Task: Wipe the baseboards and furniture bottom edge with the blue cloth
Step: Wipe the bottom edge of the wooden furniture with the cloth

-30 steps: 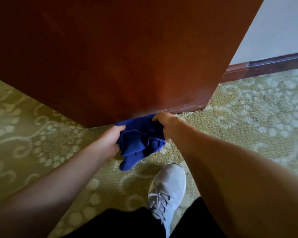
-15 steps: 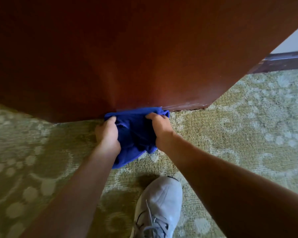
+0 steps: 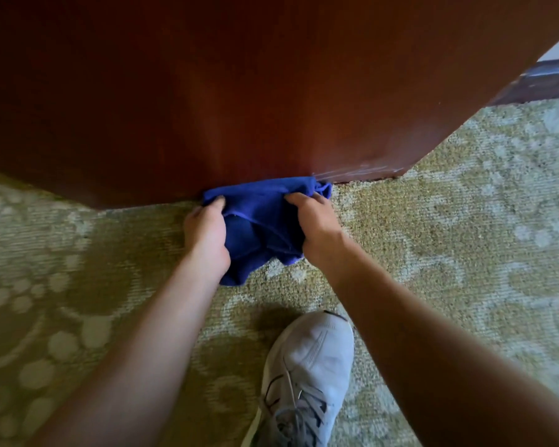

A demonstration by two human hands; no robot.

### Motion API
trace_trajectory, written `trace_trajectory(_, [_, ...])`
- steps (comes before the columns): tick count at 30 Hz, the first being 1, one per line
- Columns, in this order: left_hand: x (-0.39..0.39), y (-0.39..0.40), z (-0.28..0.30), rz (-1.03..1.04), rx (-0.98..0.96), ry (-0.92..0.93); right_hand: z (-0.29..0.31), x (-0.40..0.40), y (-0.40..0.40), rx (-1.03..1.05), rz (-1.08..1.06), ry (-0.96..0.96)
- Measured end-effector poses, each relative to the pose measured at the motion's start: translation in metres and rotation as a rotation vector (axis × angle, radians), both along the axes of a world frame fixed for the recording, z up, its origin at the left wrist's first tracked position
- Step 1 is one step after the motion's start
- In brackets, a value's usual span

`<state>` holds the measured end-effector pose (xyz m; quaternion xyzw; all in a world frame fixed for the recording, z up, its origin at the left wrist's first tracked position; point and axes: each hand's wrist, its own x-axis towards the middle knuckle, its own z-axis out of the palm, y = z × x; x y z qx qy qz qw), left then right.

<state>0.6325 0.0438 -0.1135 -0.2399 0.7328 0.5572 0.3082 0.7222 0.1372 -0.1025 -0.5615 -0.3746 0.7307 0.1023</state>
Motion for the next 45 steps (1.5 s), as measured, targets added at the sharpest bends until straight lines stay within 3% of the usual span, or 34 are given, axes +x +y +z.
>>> trace_trajectory(5, [0.004,0.005,0.011,0.031,0.273,0.009,0.022,-0.01,-0.003,0.189,-0.294,0.088])
trace_trajectory(8, [0.008,0.008,0.007,-0.004,0.335,-0.054,0.021,-0.004,0.001,0.213,-0.264,0.112])
trace_trajectory(11, [0.015,0.014,0.003,-0.117,0.219,-0.182,0.006,0.009,0.015,0.074,-0.145,0.024])
trace_trajectory(14, [0.017,0.024,0.006,-0.138,0.09,-0.166,0.0,0.017,0.027,-0.012,-0.076,0.012])
trace_trajectory(18, [0.022,0.035,0.02,-0.095,0.162,-0.136,0.02,0.013,0.027,0.143,-0.215,-0.054])
trace_trajectory(21, [0.032,0.043,0.033,-0.098,0.294,-0.056,0.03,0.017,0.037,0.321,-0.406,0.073])
trace_trajectory(23, [0.039,0.046,0.033,-0.114,0.282,0.045,0.031,0.022,0.037,0.346,-0.392,0.097])
trace_trajectory(25, [0.048,0.046,0.023,-0.192,0.149,0.1,0.019,0.032,0.036,0.258,-0.318,0.052])
trace_trajectory(28, [0.051,0.048,0.013,-0.261,-0.006,0.011,0.002,0.049,0.041,0.055,-0.164,0.038])
trace_trajectory(36, [0.06,0.081,0.026,-0.29,-0.058,-0.032,0.004,0.055,0.066,-0.044,-0.191,-0.082])
trace_trajectory(38, [0.062,0.088,0.034,-0.285,-0.042,-0.031,0.006,0.054,0.07,0.004,-0.229,-0.101])
trace_trajectory(41, [0.075,0.091,0.055,-0.291,0.076,-0.055,0.018,0.047,0.073,0.186,-0.461,-0.119])
trace_trajectory(43, [0.081,0.089,0.066,-0.284,0.204,0.004,0.027,0.042,0.078,0.337,-0.629,-0.016])
trace_trajectory(45, [0.082,0.086,0.064,-0.309,0.269,0.069,0.026,0.045,0.08,0.416,-0.645,0.05])
